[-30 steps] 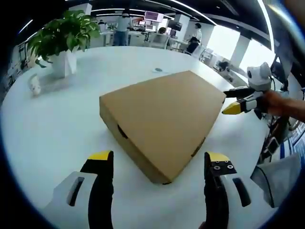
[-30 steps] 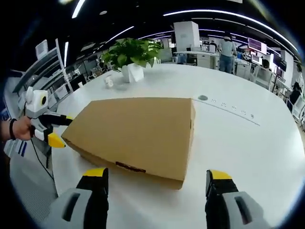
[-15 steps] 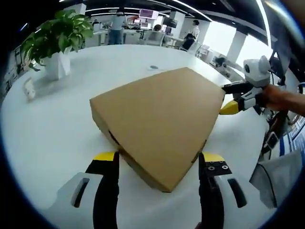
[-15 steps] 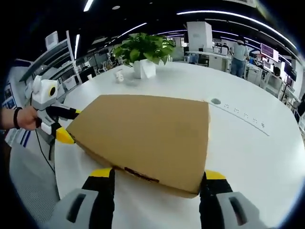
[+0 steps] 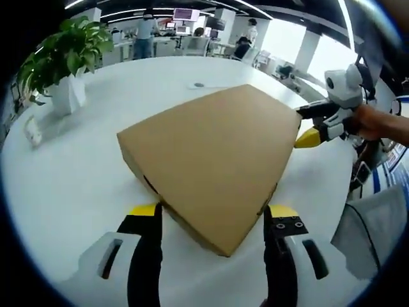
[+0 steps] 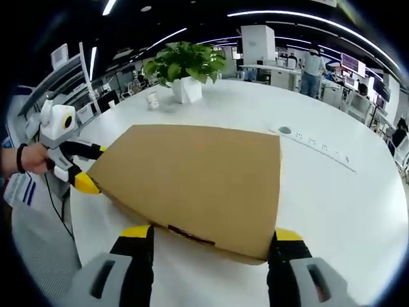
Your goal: Operate the shoe box by opening the lid, removing the specified soft item, and placing it in the target area until the item is outside and the box remains undamaged.
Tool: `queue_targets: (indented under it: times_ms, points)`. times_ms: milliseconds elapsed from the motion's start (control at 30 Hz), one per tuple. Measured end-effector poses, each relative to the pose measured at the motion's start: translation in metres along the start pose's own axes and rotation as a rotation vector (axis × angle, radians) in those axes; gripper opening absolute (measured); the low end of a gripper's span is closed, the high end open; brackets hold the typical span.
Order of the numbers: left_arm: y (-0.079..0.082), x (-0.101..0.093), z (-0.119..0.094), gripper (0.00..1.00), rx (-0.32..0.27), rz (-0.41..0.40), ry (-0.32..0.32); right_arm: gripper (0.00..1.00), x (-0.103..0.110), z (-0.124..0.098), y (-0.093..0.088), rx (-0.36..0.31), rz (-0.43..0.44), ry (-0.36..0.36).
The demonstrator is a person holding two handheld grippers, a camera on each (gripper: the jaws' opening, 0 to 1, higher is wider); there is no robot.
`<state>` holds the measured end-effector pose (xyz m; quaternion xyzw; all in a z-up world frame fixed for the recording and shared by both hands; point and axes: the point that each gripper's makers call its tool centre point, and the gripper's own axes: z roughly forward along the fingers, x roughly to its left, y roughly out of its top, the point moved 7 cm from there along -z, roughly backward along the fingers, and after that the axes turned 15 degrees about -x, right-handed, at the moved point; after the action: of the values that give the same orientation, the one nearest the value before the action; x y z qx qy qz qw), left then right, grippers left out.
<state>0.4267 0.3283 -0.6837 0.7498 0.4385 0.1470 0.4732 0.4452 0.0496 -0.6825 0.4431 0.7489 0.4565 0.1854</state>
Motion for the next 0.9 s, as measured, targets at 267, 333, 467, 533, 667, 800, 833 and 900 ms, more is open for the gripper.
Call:
queue_targets:
  times_ms: [267, 333, 467, 533, 667, 800, 833, 900]
  points:
    - [0.000, 0.009, -0.006, 0.58, 0.015, 0.019, -0.031, 0.71, 0.019, -0.003, -0.004, 0.004, 0.035, -0.065]
    - [0.000, 0.012, -0.006, 0.58, 0.024, 0.036, -0.041, 0.71, 0.022, -0.003, -0.005, 0.008, 0.045, -0.077]
    - [0.000, 0.021, -0.010, 0.59, 0.039, 0.062, -0.059, 0.68, 0.037, -0.006, -0.007, 0.004, 0.065, -0.099]
    - [0.000, 0.026, -0.013, 0.59, 0.045, 0.070, -0.065, 0.67, 0.043, -0.006, -0.009, 0.001, 0.070, -0.109]
    - [-0.002, 0.032, -0.018, 0.59, 0.057, 0.086, -0.085, 0.67, 0.055, -0.005, -0.010, 0.003, 0.079, -0.131]
    - [-0.004, 0.037, -0.025, 0.59, 0.066, 0.096, -0.097, 0.66, 0.067, -0.004, -0.010, 0.015, 0.092, -0.143]
    - [-0.005, 0.039, -0.027, 0.59, 0.069, 0.100, -0.101, 0.66, 0.070, -0.005, -0.010, 0.024, 0.096, -0.148]
    - [-0.006, 0.042, -0.030, 0.59, 0.073, 0.108, -0.109, 0.65, 0.079, -0.005, -0.011, 0.031, 0.104, -0.162]
